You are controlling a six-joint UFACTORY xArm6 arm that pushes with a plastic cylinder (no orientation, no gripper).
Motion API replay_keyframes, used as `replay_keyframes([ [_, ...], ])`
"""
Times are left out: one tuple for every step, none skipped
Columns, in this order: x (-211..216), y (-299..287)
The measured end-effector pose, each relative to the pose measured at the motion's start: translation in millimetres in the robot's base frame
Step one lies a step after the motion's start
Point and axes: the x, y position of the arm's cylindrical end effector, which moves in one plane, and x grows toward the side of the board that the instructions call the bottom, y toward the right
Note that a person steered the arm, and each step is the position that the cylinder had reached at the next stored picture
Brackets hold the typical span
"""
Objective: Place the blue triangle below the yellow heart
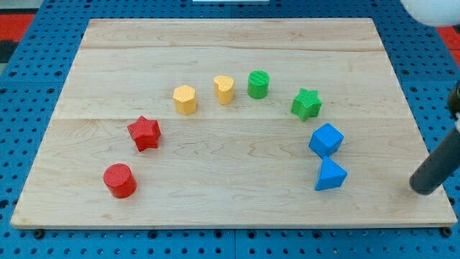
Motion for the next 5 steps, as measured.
replay_keyframes([
  [1,-63],
  [-20,-77],
  [-44,-105],
  [-36,-106],
  [-36,-118],
])
